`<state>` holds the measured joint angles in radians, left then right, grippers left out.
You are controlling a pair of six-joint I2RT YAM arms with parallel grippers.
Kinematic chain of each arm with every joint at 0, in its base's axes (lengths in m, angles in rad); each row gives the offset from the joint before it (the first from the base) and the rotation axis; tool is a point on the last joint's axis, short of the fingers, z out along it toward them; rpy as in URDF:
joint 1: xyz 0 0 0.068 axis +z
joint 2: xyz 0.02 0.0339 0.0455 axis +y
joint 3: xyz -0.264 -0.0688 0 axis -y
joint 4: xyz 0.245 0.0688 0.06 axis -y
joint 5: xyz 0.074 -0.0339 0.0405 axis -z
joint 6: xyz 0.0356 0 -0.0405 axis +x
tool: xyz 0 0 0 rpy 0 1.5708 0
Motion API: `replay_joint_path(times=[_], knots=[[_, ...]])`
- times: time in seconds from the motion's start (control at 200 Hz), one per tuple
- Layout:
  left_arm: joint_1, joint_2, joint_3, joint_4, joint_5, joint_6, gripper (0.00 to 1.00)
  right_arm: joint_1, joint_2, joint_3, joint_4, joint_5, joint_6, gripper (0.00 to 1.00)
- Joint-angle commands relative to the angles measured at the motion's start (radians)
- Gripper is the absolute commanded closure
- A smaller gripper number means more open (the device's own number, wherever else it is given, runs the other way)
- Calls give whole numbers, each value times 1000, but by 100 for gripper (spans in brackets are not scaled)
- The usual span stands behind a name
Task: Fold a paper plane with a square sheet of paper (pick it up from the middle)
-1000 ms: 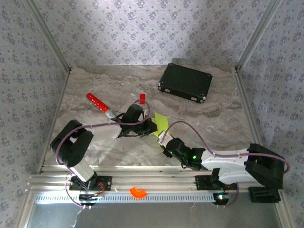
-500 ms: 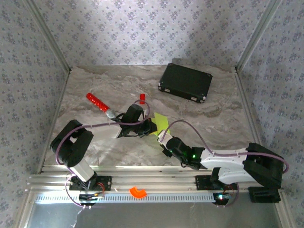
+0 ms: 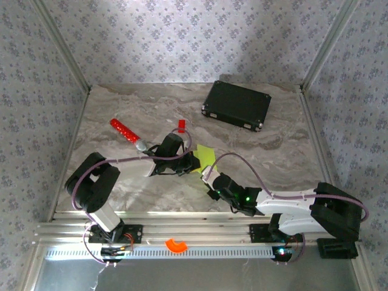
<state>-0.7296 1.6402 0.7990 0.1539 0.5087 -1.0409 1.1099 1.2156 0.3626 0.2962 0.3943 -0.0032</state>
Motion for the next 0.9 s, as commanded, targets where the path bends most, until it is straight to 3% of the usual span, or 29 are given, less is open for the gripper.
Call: replay_joint_path(times=[0.0,0.12,0.235,0.315,0.435,0.655,0.76,0.9], knots=[[-8,7,35,-7,2,6,92,-8,-4,12,0,-26,12,91],[-6,0,38,-27,-13,11,87,-18,-8,14,-8,-78,28,94],[-3,-29,40,-81,-73,26,59,-46,-9,21,-35,-202,67,97],[9,-73,37,-140,-139,37,39,-100,-8,34,-66,-358,126,98],[45,-152,23,-226,-221,52,27,-221,16,50,-66,-619,278,98],[95,-203,16,-253,-203,93,30,-342,123,119,-85,-859,448,99],[95,-172,52,-248,-152,123,41,-354,175,152,-90,-914,468,99],[96,-99,108,-236,-106,137,64,-354,209,164,-87,-938,471,99]])
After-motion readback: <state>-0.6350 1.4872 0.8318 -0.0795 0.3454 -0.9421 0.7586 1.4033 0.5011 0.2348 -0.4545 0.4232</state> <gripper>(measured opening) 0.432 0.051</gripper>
